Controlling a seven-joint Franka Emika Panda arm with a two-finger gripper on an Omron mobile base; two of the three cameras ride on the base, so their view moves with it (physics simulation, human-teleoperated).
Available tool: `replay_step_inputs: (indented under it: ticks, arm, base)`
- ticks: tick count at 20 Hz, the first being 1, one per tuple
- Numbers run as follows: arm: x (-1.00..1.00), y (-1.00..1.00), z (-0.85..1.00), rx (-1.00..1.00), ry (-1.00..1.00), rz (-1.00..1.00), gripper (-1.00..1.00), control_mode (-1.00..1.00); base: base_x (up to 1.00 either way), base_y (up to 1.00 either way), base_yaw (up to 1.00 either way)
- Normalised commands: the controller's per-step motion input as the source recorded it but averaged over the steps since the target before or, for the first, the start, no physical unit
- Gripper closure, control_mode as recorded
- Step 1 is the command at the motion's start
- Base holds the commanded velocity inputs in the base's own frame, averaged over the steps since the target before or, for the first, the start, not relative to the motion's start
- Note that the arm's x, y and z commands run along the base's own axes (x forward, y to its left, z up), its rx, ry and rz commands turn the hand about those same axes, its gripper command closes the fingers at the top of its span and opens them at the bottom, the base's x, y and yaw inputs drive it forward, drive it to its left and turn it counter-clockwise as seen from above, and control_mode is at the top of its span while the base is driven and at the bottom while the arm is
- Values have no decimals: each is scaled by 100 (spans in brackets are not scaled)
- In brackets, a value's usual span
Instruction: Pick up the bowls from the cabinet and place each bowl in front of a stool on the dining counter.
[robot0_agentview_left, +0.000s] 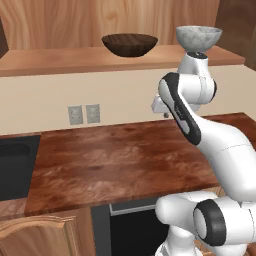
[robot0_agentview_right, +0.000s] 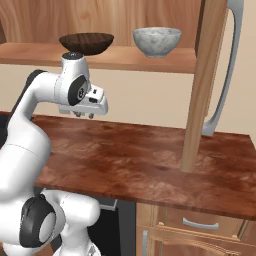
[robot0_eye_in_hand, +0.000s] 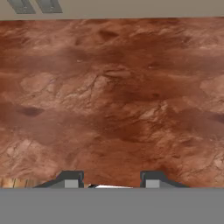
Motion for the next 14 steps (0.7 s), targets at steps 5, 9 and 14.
replay_step_inputs:
  ticks: [5, 9, 14]
  arm:
    - [-7, -15, 0, 0, 2, -8, -100, -100]
    - [-47, -47, 1, 0, 2, -23, -100, -100]
    - [-71, -45, 12, 0, 0, -31, -100, -100]
  base:
    - [0, 0, 0]
    - [0, 0, 0]
    - [0, 0, 0]
